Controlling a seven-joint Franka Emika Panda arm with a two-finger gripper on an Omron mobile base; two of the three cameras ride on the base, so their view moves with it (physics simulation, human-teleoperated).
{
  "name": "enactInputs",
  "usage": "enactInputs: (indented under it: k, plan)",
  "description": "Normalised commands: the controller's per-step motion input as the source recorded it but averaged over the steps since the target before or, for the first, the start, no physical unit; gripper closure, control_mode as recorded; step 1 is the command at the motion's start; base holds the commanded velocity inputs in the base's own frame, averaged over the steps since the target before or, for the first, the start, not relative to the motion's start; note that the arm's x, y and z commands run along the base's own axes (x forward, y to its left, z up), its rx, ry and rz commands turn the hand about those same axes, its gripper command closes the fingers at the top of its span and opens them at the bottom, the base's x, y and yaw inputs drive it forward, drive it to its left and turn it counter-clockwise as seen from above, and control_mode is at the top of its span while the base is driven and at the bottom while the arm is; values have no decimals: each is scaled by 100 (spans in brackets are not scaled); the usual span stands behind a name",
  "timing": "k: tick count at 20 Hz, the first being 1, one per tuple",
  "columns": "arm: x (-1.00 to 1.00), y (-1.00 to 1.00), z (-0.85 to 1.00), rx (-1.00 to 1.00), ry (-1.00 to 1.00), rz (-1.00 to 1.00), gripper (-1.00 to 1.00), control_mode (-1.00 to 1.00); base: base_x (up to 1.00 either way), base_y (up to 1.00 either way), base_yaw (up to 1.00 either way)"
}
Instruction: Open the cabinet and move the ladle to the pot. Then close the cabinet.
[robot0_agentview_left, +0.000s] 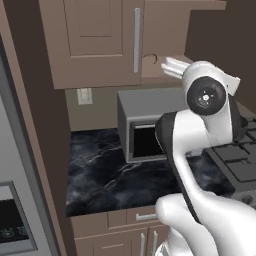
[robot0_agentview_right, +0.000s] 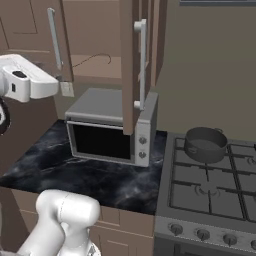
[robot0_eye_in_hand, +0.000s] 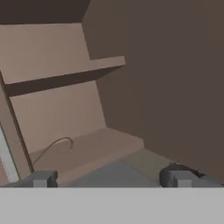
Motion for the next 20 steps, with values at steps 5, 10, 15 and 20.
enactInputs:
  k: [5, 10, 15, 20]
  plan:
    - [0, 12, 0, -10, -15, 27, -100, -100, 0, 0, 0]
    - [0, 28, 0, -13, -14, 15, -100, -100, 0, 0, 0]
    - [0, 36, 0, -11, -10, 9, -100, -100, 0, 0, 0]
    - [6, 26, -1, -1, -1, 7, -100, -100, 0, 0, 0]
